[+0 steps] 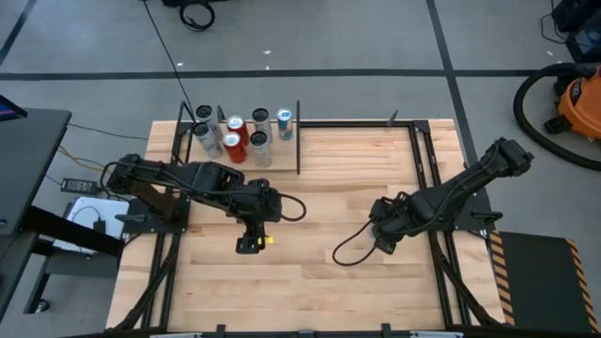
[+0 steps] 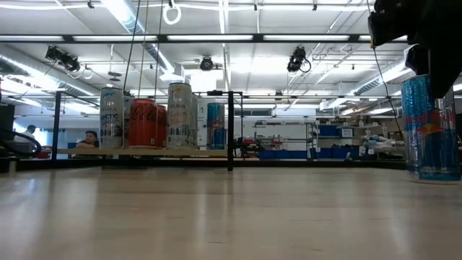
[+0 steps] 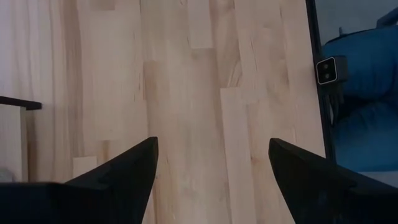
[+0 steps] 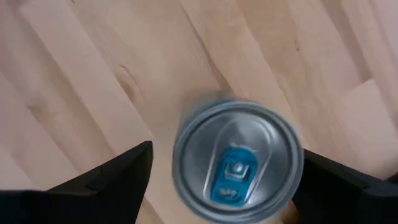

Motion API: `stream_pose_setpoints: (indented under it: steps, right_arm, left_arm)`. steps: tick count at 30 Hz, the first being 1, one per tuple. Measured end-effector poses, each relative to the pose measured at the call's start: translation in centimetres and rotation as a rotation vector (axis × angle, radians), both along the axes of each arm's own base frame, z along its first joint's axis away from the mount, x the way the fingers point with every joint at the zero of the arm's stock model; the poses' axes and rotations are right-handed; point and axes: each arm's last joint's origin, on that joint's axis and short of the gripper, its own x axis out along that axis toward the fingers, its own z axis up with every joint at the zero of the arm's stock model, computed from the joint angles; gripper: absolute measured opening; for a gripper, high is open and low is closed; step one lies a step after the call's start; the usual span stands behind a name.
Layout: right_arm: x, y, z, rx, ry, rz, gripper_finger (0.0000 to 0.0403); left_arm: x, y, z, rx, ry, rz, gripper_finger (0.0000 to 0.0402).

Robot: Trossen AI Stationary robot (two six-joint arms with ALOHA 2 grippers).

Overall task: Place canned beverage on shelf
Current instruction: Put the white-yellow soda can on the shelf aligned with the other white-yellow soda can

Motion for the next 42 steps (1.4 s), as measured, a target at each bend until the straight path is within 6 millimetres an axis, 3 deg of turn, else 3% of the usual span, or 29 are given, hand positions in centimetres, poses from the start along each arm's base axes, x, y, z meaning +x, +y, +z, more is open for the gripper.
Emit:
stream_pose_setpoints:
  steps: [8,15,22,27,32,38,42]
  right_arm:
    - [0.5,-0.4,0.0,0.04,-0.004,-0.015,0.024]
    - [1.6,-1.8,0.8,0.051,-0.03,-0.046,0.024]
    - [5.1,-5.1,6.0,0.039,-0.258,0.024,0.024]
    - [8.0,-8.3,11.0,-0.044,-0.474,0.078,0.024]
    - [11.1,-11.4,14.9,-0.171,-0.569,0.122,0.024]
    - [15.4,-14.7,17.4,-0.281,-0.6,0.181,0.024]
    - [17.5,-16.5,17.7,-0.304,-0.574,0.21,0.024]
  left_arm:
    - [0.0,0.0,0.0,0.0,0.0,0.0,0.0307]
    - [0.0,0.0,0.0,0.002,0.007,-0.001,0.0307]
    - [-0.8,0.5,-0.5,0.035,0.107,-0.004,0.0307]
    - [-1.0,1.5,-0.6,0.073,0.134,0.011,0.0307]
    - [-1.7,3.3,0.0,0.093,0.137,0.048,0.0307]
    - [-4.0,5.7,2.1,0.079,0.068,0.13,0.0307]
    - [-6.0,7.2,3.7,0.07,-0.001,0.214,0.0307]
